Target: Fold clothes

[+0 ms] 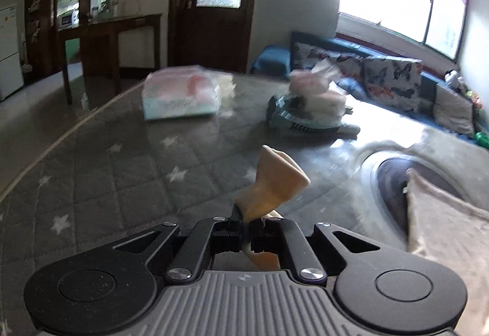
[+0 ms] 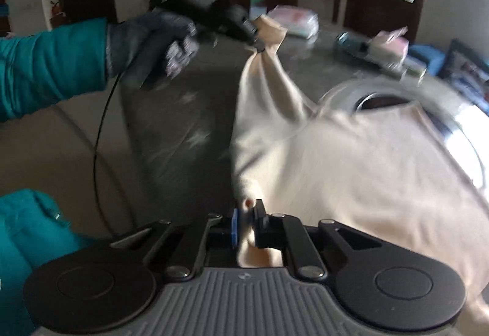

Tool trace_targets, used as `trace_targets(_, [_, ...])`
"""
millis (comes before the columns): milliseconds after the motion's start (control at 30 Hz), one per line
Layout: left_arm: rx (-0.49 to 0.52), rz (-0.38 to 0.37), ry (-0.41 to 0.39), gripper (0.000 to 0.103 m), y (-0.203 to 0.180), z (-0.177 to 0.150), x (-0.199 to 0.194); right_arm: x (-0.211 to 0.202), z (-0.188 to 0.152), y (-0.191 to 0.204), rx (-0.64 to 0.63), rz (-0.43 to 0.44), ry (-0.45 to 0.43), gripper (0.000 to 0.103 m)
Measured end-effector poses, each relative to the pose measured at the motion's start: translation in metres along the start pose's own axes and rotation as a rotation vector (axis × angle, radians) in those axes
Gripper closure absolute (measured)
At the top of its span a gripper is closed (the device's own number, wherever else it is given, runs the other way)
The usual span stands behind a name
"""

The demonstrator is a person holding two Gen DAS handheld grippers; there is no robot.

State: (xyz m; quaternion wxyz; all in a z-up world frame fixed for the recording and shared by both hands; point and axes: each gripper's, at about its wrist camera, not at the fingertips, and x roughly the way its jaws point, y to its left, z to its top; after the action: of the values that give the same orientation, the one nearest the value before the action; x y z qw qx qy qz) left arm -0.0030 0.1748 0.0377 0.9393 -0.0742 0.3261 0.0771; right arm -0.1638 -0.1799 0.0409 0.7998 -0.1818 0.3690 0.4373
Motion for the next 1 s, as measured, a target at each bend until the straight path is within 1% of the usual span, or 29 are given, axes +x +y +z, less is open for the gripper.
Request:
trace_targets(33, [0.001,0.01,0.014,0.098,0.002,-0.003,0.001,0.0,-0.003,0.003,0.003,0.013,-0.003,0.082])
trace_targets(67, [0.001,0.016,0.026,0.098,0.004,-0.007,0.001,0.0,-0.006,0.006,0.007,0.027,-0.007,0.078])
trace_targets(133, [0.002,0.025,0.042,0.098,0.009,-0.012,0.001,-0.005,-0.008,0.01,0.013,0.044,-0.006,0.078])
trace_targets(200, [0.013,0.034,0.045,0.094,0.012,-0.014,-0.003,-0.017,-0.012,0.006,0.043,0.041,-0.011,0.078])
trace_targets(300, [0.036,0.056,0.051,0.092,0.017,-0.012,-0.006,-0.037,-0.016,-0.007,0.094,-0.027,-0.034,0.078])
trace_targets(333, [0.043,0.064,0.052,0.089,0.017,-0.012,-0.007,-0.043,-0.017,-0.013,0.114,-0.053,-0.041,0.078])
trace_targets(367, [0.051,0.071,0.052,0.086,0.018,-0.011,-0.009,-0.051,-0.02,-0.027,0.153,-0.11,-0.044,0.078])
trace_targets(467, [0.096,0.102,0.015,0.086,0.013,-0.008,-0.019,-0.068,-0.032,-0.063,0.254,-0.273,-0.034,0.078])
trace_targets(500, [0.105,0.102,0.005,0.084,0.013,-0.006,-0.023,-0.071,-0.036,-0.072,0.286,-0.31,-0.026,0.077])
trace_targets(533, [0.109,0.1,-0.003,0.082,0.012,-0.005,-0.026,-0.078,-0.045,-0.093,0.368,-0.38,-0.016,0.077])
trace_targets(567, [0.113,0.098,-0.012,0.08,0.012,-0.003,-0.03,-0.084,-0.054,-0.108,0.428,-0.429,-0.013,0.077])
trace_targets(633, [0.126,0.085,-0.027,0.079,0.008,0.001,-0.037,-0.094,-0.072,-0.132,0.511,-0.53,-0.007,0.077])
trace_targets(667, [0.134,0.068,-0.032,0.079,0.004,0.002,-0.04,-0.103,-0.087,-0.149,0.575,-0.622,0.003,0.076])
trace_targets(700, [0.143,0.046,-0.036,0.079,0.0,0.002,-0.044,-0.107,-0.097,-0.159,0.619,-0.67,0.009,0.073])
trace_targets(733, [0.16,0.013,-0.035,0.079,-0.008,0.001,-0.047,-0.111,-0.105,-0.167,0.655,-0.704,0.01,0.067])
trace_targets(800, [0.202,-0.064,-0.027,0.079,-0.027,-0.003,-0.052,-0.123,-0.126,-0.187,0.734,-0.788,0.018,0.066])
trace_targets(867, [0.242,-0.142,-0.019,0.079,-0.048,-0.009,-0.056,-0.128,-0.138,-0.198,0.777,-0.831,0.018,0.066])
trace_targets(933, [0.276,-0.226,0.0,0.079,-0.072,-0.018,-0.058,-0.131,-0.148,-0.209,0.826,-0.846,0.006,0.065])
trace_targets(1000, [0.312,-0.311,0.036,0.079,-0.095,-0.029,-0.058,-0.132,-0.16,-0.22,0.87,-0.863,-0.007,0.058])
